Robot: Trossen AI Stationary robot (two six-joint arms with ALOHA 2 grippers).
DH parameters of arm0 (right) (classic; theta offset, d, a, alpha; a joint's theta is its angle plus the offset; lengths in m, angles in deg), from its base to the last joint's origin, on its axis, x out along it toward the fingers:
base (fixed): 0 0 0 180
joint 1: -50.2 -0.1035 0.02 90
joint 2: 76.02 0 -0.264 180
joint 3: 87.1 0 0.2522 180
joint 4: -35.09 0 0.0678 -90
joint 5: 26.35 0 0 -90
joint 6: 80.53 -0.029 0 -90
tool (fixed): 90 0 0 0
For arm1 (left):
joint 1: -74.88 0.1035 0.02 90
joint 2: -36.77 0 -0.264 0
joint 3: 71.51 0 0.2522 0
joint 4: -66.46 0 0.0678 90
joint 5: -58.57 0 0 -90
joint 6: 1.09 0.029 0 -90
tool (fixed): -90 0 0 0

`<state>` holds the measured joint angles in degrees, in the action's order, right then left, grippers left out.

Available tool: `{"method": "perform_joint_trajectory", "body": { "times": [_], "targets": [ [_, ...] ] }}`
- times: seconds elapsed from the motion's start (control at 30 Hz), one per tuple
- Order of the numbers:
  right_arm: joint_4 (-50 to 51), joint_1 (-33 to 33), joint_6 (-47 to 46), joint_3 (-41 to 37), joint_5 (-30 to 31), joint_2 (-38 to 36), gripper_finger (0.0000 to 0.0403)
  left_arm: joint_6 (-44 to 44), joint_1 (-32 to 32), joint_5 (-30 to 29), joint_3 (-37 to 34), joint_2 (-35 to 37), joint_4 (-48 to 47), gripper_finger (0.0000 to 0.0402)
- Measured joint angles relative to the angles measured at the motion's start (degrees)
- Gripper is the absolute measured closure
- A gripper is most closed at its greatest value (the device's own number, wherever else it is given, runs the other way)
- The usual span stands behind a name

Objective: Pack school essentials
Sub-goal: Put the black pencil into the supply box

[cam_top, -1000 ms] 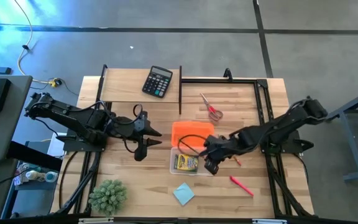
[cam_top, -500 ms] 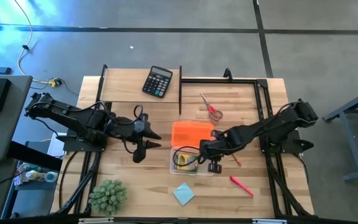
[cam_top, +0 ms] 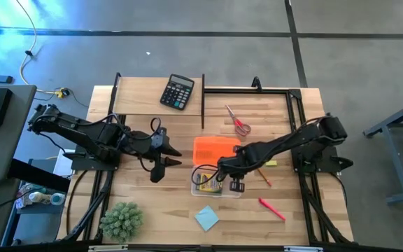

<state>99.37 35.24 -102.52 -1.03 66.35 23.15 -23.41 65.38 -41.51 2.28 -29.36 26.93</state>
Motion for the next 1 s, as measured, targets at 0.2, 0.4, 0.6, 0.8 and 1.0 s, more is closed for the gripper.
{"method": "perform_joint_trajectory", "body": {
  "times": [0.2,0.4,0.6,0.8,1.0],
  "targets": [
    [1.1,0.0,-0.1,0.0,-0.7,1.5,0.0388,0.0,0.0,0.0,0.0,0.0,0.0,0.0271],
    [1.2,0.0,0.9,0.0,-1.2,2.6,0.0388,0.0,0.0,-0.2,0.0,0.0,0.0,0.0271],
    [1.5,1.2,-0.2,0.0,-1.3,2.6,0.0388,0.0,0.0,-0.6,0.0,0.0,0.0,0.0271],
    [1.6,2.9,-0.1,0.0,-3.3,2.6,0.0388,0.0,0.0,-0.9,0.0,0.0,0.0,0.0271],
    [1.6,3.1,-0.3,0.0,-4.3,2.6,0.0364,0.0,0.0,-1.0,0.0,0.0,0.0,0.0271]
  ]
}}
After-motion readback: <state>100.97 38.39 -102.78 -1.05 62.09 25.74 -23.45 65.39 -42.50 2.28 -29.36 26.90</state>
